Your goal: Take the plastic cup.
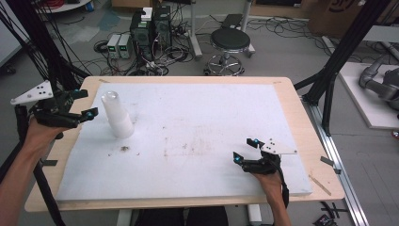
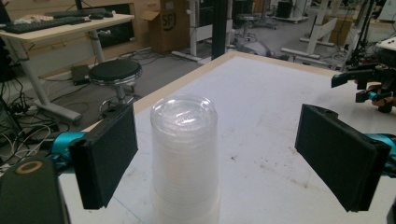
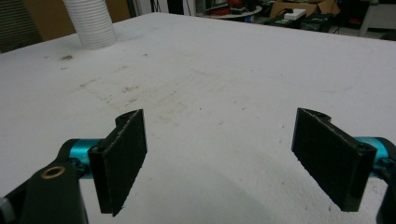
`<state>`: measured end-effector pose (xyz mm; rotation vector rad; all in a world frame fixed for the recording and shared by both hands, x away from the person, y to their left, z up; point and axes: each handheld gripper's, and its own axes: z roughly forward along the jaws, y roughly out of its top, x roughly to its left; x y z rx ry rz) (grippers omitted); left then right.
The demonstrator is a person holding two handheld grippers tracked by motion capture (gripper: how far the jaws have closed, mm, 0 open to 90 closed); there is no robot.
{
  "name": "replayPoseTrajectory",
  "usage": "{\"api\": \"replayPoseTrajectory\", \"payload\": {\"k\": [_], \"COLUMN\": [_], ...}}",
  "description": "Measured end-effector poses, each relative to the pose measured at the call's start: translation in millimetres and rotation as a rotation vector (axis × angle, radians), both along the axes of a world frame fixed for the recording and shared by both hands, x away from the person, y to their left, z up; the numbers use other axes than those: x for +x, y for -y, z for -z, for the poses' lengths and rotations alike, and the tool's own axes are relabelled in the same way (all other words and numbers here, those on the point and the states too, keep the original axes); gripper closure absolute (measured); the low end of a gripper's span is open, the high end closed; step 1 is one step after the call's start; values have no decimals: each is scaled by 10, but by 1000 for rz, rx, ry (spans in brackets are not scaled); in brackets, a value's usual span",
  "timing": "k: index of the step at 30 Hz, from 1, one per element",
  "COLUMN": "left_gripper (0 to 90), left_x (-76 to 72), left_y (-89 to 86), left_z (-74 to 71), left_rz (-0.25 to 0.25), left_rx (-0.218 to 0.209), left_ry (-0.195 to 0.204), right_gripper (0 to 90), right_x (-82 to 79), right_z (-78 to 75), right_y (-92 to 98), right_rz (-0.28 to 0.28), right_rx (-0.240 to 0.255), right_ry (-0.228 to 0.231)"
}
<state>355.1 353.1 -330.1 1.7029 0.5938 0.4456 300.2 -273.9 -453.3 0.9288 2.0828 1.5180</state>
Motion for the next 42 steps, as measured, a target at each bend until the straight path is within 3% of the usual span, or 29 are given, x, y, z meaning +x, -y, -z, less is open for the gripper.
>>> {"api": "replayPoseTrajectory", "payload": {"k": [10,17,25,32,42], "left_gripper": [129,129,129,129,130], "left_x": [248,411,561,613,648], "left_y": [76,156,281,365,386], "left_z": [-71,-1,26,111,209], "left_rz": [37,46,58,66,49], "left_rx": [61,79,139,192,216], "left_ry": [-39,-68,-108,-148,-180], "right_gripper": [178,178,178,178,178], "right_x": [1,2,4,3,3], "right_z": [1,1,0,1,0], "right_y": [-1,0,-1,3,3], "right_rz": [-4,-5,-8,-9,-10], "right_rx": [7,4,3,7,8], "right_ry": [-7,-3,-6,-5,-10]}}
